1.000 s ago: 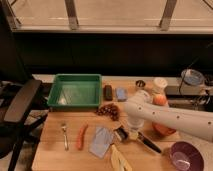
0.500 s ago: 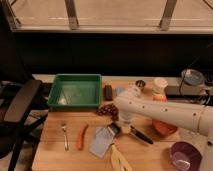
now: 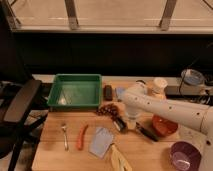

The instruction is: Wipe table surface with brush

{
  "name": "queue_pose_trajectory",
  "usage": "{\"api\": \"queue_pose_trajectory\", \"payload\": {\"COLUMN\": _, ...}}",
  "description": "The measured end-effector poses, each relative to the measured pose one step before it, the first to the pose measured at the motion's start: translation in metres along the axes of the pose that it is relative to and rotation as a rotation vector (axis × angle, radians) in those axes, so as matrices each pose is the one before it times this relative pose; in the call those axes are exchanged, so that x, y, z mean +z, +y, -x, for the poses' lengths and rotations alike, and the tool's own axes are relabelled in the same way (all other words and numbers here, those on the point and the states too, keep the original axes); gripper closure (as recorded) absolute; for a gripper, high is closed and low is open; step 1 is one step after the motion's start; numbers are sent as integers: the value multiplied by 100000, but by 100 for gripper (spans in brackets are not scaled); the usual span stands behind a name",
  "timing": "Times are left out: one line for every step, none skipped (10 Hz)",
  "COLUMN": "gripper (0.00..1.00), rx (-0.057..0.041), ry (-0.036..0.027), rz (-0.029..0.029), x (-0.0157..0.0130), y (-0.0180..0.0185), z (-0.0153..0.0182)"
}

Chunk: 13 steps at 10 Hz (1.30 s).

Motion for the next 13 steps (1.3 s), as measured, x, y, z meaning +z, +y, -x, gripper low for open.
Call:
{"api": "queue_pose_trajectory", "payload": {"gripper": 100, "rx": 2697, "ry": 359, "rz": 59, "x": -2, "y": -218, "z": -1316}}
{"api": "queue_pose_trajectory", "payload": {"gripper": 100, "rx": 3210, "ry": 626, "rz": -201, "x": 31, "y": -198, "z": -1829}}
{"api": "queue_pose_trajectory", "payload": {"gripper": 100, "rx": 1453, "ry": 244, "rz": 356, "x": 133, "y": 148, "z": -951}}
{"api": "queue_pose_trajectory", "payload": {"gripper": 100, "rx": 841, "ry": 238, "rz": 608, "x": 217, "y": 528, "z": -626}}
{"api": "queue_pose_trajectory", "payload": {"gripper": 100, "rx": 349, "ry": -160, "rz": 668, "x": 134, "y": 724, "z": -199}}
{"api": "queue_pose_trajectory", "payload": {"gripper": 100, "rx": -146, "ry": -1038, "rz": 598, "x": 152, "y": 1256, "z": 128}}
{"api": "queue_pose_trajectory", "payload": {"gripper": 100, "rx": -1604, "ry": -582, "rz": 319, "x": -40, "y": 1019, "z": 601}}
{"api": "queue_pose_trajectory", "payload": {"gripper": 100, "rx": -1766, "ry": -898, "rz": 93, "x": -41, "y": 558, "z": 797}}
{"api": "queue_pose_trajectory", "payload": {"gripper": 100, "rx": -2347, "ry": -301, "rz": 266, "x": -100, "y": 567, "z": 745}}
{"api": "queue_pose_trajectory", "payload": {"gripper": 100, "rx": -3198, "ry": -165, "rz": 207, "x": -147, "y": 644, "z": 887}}
{"api": "queue_pose_trajectory", "payload": {"gripper": 100, "rx": -3539, "ry": -428, "rz": 3, "x": -149, "y": 409, "z": 1327}}
{"api": "queue_pose_trajectory", "payload": {"gripper": 100, "rx": -4408, "ry": -340, "rz": -78, "x": -204, "y": 313, "z": 1862}}
{"api": "queue_pose_trajectory", "payload": {"gripper": 100, "rx": -2558, "ry": 113, "rz": -281, "x": -145, "y": -24, "z": 1144}}
